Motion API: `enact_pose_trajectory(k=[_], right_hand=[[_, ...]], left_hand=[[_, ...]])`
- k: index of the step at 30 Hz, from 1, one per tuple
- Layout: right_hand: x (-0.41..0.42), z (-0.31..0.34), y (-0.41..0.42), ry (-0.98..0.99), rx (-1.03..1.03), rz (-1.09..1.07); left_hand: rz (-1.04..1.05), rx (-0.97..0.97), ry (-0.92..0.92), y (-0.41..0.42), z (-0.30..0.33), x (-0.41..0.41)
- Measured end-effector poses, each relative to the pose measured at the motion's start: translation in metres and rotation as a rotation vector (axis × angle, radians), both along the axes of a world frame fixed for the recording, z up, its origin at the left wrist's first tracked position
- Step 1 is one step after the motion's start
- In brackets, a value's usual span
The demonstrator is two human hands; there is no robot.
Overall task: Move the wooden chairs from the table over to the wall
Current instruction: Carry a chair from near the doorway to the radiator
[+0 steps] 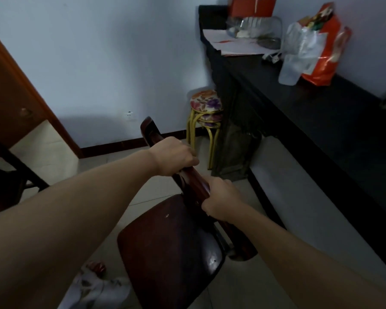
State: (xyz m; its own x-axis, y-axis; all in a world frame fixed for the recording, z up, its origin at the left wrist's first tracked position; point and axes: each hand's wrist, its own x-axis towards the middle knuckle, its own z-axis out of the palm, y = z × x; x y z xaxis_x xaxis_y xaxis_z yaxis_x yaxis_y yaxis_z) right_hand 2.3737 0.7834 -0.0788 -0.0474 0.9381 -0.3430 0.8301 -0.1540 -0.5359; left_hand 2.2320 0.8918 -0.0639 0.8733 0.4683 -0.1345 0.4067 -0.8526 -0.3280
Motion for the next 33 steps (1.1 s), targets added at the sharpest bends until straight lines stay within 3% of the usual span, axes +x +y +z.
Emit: enact_pose_trajectory(k=[12, 21, 33], right_hand=[[0.079, 0.019, -0.118, -0.101, -0.055, -0.444], [0.127, 0.023, -0.239, -0.151, -0.125, -0.750], [0.149, 0.032, -0.423, -0.128, -0.163, -0.990]], left_hand=[[-0.449, -0.046, 0.086, -0.067, 0.013, 0.137], [-0.904, 0.011, -0.006, -0.167, 0.014, 0.237], [-1.181, 0.025, 0.022, -0.347, 0.016, 0.303]])
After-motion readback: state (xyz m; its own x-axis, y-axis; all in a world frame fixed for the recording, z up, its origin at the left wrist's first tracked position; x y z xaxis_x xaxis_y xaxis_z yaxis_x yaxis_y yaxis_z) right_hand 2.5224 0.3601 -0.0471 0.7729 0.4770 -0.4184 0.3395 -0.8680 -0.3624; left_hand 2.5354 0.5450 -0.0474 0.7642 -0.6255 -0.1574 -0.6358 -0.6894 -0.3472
